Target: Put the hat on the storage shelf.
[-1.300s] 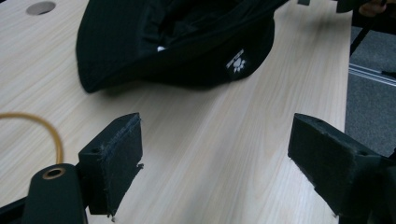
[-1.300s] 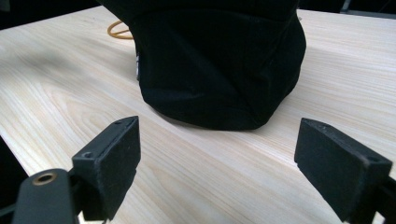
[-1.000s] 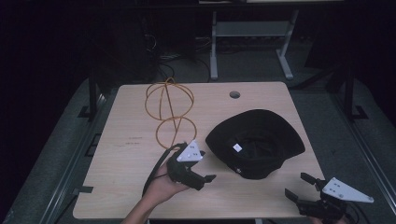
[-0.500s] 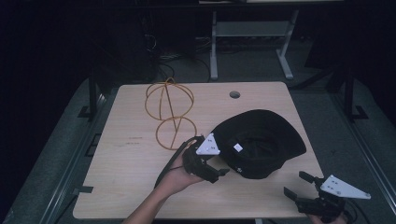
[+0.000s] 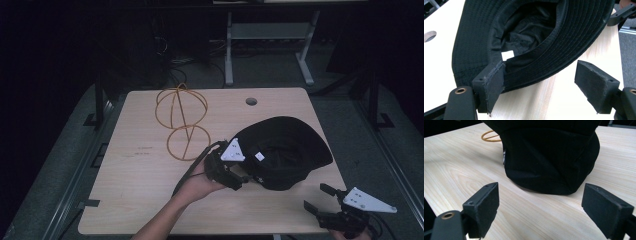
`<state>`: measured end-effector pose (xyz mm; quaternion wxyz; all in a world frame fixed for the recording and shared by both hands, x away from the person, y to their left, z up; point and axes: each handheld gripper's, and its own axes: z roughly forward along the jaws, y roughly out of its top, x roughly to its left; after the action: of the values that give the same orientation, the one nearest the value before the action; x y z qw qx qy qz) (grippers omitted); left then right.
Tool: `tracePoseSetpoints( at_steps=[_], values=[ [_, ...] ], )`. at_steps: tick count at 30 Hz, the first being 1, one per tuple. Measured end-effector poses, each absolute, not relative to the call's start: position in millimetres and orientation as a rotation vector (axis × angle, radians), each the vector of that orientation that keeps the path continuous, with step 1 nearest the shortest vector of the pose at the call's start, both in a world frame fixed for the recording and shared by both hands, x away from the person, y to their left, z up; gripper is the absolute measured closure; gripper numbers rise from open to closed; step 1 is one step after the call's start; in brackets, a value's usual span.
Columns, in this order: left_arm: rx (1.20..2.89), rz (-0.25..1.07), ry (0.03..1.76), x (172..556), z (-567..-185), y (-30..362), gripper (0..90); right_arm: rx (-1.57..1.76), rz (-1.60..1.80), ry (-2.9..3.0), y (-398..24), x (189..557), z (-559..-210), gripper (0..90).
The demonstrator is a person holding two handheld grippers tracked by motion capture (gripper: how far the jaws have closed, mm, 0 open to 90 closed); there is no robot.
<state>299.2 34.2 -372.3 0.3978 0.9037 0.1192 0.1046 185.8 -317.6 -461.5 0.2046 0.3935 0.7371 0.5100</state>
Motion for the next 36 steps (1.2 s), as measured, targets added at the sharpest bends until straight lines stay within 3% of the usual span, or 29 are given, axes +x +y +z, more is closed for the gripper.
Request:
tracePoseSetpoints(
  at_steps=[4,16,21,28,36],
  values=[
    [2.320,0.262,0.293,301.0,-376.5,28.1,26.3,1.100,1.421,2.058,-317.0,185.9,-461.3,14.1],
    [2.345,0.223,0.259,309.8,-385.1,23.5,66.0,1.104,1.440,2.049,-316.5,189.3,-461.2,14.0],
    [2.289,0.178,0.266,310.2,-387.0,31.9,76.1,1.124,1.487,2.029,-318.8,195.4,-459.3,14.0],
    [2.198,0.107,0.295,311.1,-388.7,46.0,85.0,1.131,1.529,2.014,-315.1,205.2,-456.1,14.1],
    [2.083,0.026,0.342,310.6,-381.8,67.2,85.9,1.063,1.571,2.019,-290.0,226.1,-442.0,14.0]
  ],
)
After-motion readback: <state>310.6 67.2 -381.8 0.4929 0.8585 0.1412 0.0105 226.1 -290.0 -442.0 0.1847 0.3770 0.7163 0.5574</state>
